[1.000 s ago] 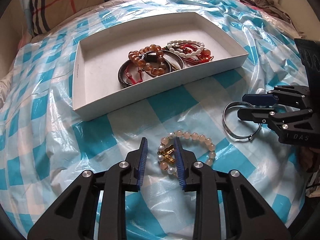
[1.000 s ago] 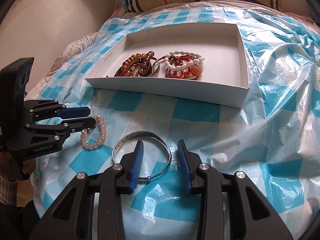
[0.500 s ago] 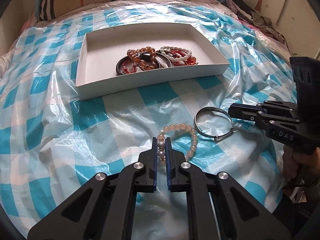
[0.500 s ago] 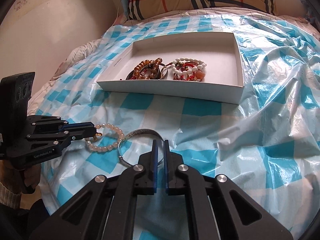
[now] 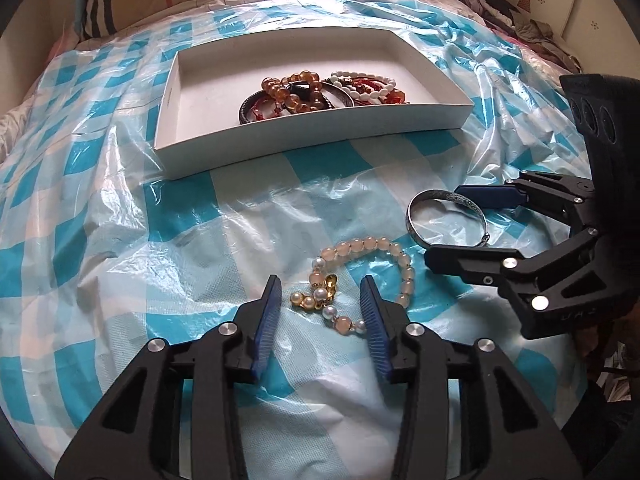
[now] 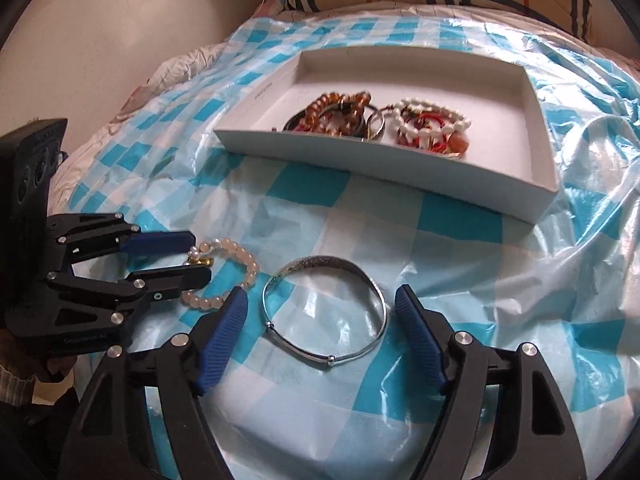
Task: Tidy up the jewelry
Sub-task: 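Carry the pale charm bracelet and silver bangle into the tray and open both tools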
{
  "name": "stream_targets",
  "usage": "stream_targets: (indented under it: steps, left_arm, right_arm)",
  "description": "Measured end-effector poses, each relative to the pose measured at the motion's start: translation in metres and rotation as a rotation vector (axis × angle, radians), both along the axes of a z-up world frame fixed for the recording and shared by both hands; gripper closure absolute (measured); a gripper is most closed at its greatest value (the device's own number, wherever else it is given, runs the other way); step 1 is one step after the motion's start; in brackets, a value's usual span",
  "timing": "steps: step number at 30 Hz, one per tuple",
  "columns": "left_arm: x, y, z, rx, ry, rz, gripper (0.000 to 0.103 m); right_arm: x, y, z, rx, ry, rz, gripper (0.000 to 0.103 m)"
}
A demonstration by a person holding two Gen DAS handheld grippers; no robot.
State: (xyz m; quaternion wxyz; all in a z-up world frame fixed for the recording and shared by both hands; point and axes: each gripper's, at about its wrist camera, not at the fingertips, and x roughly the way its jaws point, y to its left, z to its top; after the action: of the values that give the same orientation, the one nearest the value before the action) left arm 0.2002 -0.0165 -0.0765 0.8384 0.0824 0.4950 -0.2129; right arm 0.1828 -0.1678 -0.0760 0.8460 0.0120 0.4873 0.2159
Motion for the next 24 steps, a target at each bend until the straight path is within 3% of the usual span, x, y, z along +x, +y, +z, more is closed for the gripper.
stream_targets:
  steps: [1,2,3,5,17,24]
  left_arm:
    - [-0.001,-0.001,-0.001,0.005,-0.007,0.001,0.064]
    - [-0.001,0.0,-0.001,-0.001,-0.004,0.002,0.069]
    - [-0.001,0.0,-0.001,-0.015,0.007,-0.001,0.088]
    - [-0.003,0.0,0.003,-0.022,0.006,-0.006,0.095]
    - [-0.033,0.007,0.061,-0.118,-0.085,0.004,0.096]
    - [-0.045,0.004,0.09,-0.084,-0.194,0.055,0.096]
  right_arm:
    - [-0.002,0.001,0.001,0.002,-0.008,0.006,0.042]
    - [-0.004,-0.001,0.002,0.019,-0.007,0.003,0.043]
    - [-0.006,-0.004,0.003,0.031,-0.01,-0.01,0.043]
    - [-0.011,-0.009,0.006,0.045,-0.02,-0.034,0.043]
    - [-0.059,-0.032,0.048,0.185,-0.14,-0.122,0.043]
    - [-0.076,-0.044,0.079,0.249,-0.251,-0.173,0.043]
